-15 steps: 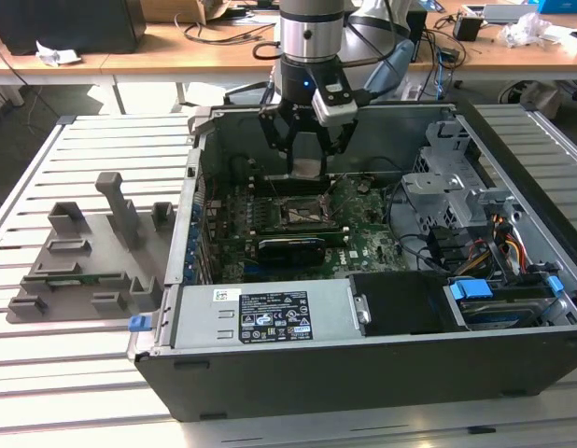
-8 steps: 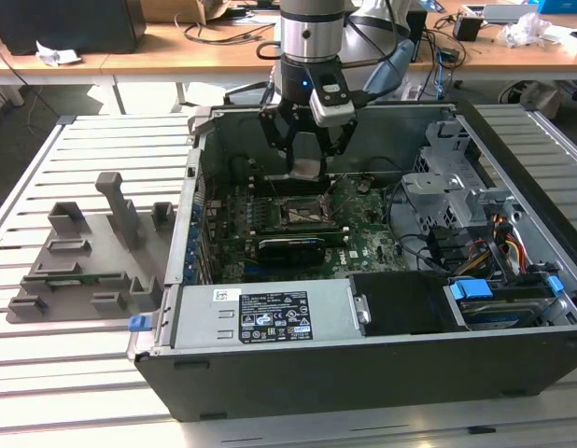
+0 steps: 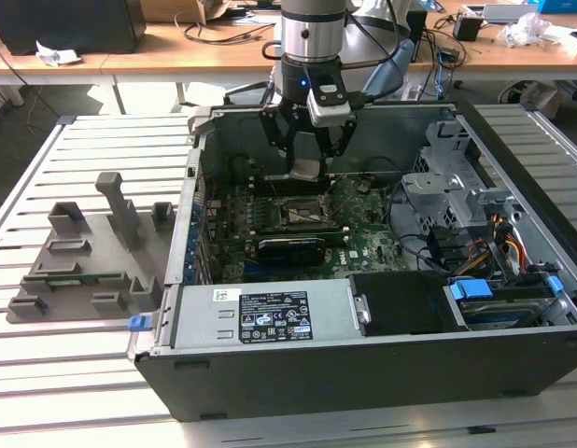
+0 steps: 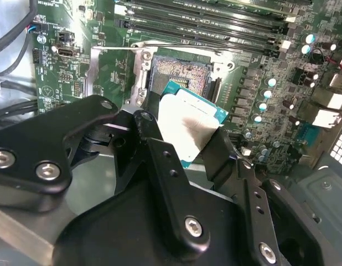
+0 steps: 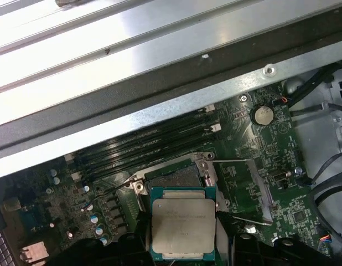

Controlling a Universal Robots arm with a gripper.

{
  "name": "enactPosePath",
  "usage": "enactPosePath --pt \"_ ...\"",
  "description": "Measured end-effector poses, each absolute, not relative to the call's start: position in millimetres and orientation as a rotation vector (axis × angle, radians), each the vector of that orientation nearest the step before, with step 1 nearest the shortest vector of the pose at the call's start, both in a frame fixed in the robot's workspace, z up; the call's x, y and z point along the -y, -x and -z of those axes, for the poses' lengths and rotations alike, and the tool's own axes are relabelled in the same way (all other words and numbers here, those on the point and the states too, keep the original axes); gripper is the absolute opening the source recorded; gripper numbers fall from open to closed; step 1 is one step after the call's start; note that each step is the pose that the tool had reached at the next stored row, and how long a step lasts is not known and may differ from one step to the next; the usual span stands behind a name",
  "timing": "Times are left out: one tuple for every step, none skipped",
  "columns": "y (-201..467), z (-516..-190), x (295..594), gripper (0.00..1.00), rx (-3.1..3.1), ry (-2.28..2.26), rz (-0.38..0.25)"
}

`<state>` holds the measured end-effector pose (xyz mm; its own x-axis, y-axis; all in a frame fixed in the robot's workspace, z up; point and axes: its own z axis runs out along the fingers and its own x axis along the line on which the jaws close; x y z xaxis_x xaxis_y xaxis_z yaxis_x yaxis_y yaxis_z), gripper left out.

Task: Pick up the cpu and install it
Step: 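Place the cpu into insertion slot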

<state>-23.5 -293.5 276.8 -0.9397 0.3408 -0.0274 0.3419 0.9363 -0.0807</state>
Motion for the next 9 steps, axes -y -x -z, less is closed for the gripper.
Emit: enactPosePath --pt "23.4 -276.7 293.5 0.55 -3.077 -0.553 0.133" --pt "23.3 -276.8 293.5 0.55 -3.075 -0.560 0.133" --pt "23.2 -276.8 293.5 0.55 -3.074 -0.571 0.134" --pt "23.1 -276.8 293.5 0.55 -3.072 -0.580 0.135" --pt "23.0 -276.8 293.5 0.55 -3.070 -0.590 0.136" --pt "23.0 -276.8 293.5 0.55 -3.069 -0.599 0.136" --pt "23.0 -276.8 293.5 0.55 -3.068 -0.607 0.136" --pt "23.0 -276.8 293.5 0.55 -3.066 -0.617 0.137" --pt "23.0 -276.8 293.5 0.55 -3.064 -0.630 0.137"
